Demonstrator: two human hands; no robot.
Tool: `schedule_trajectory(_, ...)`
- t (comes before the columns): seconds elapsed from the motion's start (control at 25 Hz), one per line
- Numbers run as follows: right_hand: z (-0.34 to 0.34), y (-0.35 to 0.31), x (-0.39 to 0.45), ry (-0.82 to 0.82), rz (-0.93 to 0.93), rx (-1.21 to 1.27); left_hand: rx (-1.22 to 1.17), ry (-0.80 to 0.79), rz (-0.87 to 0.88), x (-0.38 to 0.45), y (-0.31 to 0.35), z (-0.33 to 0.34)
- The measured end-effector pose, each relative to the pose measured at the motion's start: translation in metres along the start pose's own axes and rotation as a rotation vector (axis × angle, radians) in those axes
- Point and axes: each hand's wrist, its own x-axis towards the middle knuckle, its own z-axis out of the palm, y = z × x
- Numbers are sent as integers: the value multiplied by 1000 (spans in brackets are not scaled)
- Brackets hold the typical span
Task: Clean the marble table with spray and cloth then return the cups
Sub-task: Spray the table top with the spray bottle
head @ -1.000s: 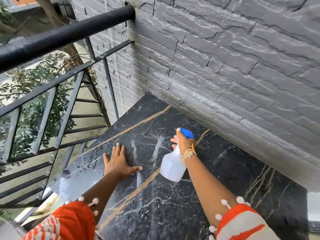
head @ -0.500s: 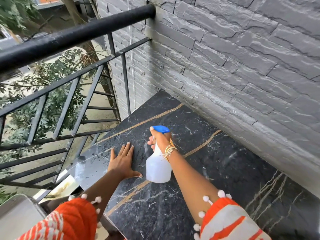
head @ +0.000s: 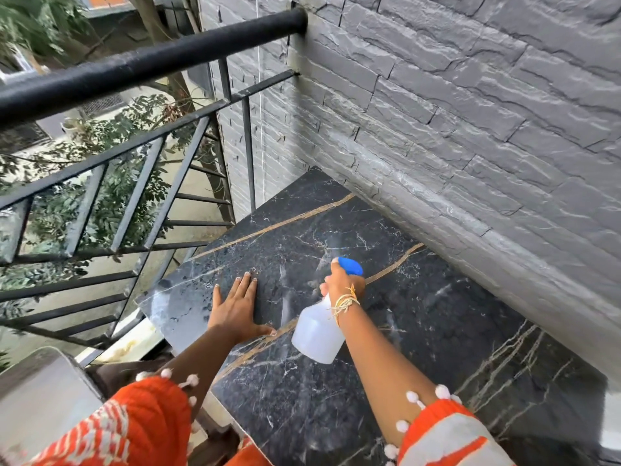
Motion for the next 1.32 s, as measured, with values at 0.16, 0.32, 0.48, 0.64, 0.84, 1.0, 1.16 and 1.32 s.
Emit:
schedule_trajectory(0.16, -5, 4, -21, -80, -18, -5, -50, 37, -50, -20, -6, 9)
schedule_trajectory(0.32, 8, 10, -48, -294, -94, -95, -60, 70, -79, -43, -14, 18)
schedule_trajectory(0.48, 25, 21, -80, -504, -32, -165, -90, 81, -153, -71, -26, 32)
schedule_trajectory(0.64, 31, 37, -99, -586, -53, -271, -115, 77, -215, -95, -33, 42)
schedule_trajectory(0.84, 35, 51, -113, -705, -84, -484, -135, 8, -266, -117, -38, 58)
schedule_trajectory(1.0, 46, 62, -120, -644, 3, -500, -106, -12, -237, -119, -41, 59)
schedule_trajectory(1.16, 56, 75, -132, -643, -18, -507, -78, -13, -218, -122, -42, 64)
schedule_trajectory(1.32, 73, 79, -149, -680, -81, -518, -30, -27, -194, -128, -40, 70)
